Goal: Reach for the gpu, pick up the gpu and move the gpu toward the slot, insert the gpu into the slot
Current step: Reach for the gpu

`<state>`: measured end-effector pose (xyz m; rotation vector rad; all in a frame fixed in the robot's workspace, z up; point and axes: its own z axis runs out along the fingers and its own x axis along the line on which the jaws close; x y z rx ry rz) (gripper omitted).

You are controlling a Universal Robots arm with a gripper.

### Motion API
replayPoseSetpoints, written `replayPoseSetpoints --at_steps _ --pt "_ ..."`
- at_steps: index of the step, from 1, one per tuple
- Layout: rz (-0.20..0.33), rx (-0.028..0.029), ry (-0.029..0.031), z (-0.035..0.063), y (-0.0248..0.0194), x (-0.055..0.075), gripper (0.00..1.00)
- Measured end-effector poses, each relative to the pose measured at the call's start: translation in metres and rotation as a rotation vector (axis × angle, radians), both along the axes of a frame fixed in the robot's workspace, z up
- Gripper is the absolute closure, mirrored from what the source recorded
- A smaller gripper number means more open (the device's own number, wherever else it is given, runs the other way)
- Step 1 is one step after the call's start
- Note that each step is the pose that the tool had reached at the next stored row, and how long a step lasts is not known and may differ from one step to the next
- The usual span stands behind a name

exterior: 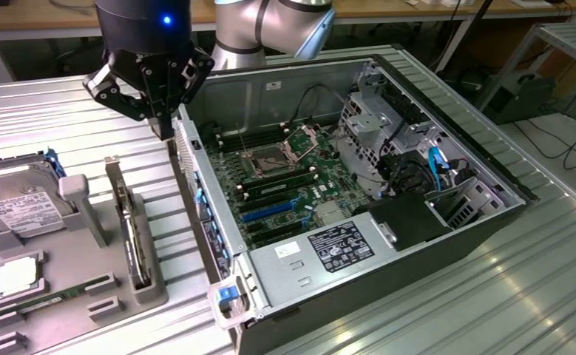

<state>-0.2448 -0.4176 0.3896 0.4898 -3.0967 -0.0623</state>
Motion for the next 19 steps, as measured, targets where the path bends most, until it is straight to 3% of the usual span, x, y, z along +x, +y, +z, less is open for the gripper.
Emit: replayPoseSetpoints --at_steps 8,9,14,19 --pt "-0.063 -0.0014 0.0002 -0.0018 -0.0001 -0.0002 0.89" --pt "-0.098 -0.0020 0.0001 -0.0024 -0.0001 -0.0003 0.89" --pt "-0.175 -0.0023 0.0002 -0.0031 -0.0001 -0.0002 0.89" --pt "-0.228 -0.0022 0.0002 -0.0036 -0.0002 -0.0003 0.89"
